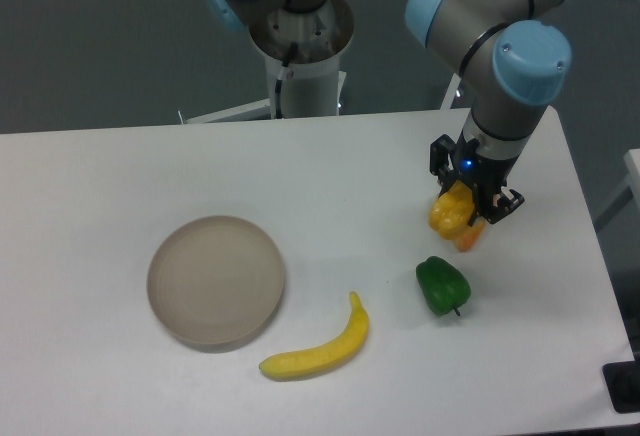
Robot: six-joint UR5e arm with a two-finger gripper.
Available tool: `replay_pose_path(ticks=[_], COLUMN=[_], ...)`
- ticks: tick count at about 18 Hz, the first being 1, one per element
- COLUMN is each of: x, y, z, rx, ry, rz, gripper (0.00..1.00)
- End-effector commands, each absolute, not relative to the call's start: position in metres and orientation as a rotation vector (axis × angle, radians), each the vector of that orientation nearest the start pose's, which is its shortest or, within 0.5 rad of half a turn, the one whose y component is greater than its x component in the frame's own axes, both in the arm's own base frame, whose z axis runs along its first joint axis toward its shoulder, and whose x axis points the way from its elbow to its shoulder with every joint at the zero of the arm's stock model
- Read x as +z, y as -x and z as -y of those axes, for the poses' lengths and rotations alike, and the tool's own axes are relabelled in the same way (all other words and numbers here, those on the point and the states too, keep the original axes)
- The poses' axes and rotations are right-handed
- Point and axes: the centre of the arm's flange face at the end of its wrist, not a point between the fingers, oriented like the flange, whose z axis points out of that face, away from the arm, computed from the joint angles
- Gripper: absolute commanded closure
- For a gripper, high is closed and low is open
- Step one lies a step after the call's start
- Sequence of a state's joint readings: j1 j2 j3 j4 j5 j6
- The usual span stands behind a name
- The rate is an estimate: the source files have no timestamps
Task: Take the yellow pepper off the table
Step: 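Lift the yellow pepper and carry it up beside the orange pepper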
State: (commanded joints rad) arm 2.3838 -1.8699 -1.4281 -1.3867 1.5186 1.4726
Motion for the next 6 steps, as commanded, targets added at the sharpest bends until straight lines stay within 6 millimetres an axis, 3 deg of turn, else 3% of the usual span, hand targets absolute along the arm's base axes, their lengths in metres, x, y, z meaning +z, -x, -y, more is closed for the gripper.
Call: replay_pose_path(ticks=[6], x=[0.4093], y=[0.3513], z=[-0.5237], rx=[0.006], ry=[2.92], rz=[-1.003], gripper=[0.85])
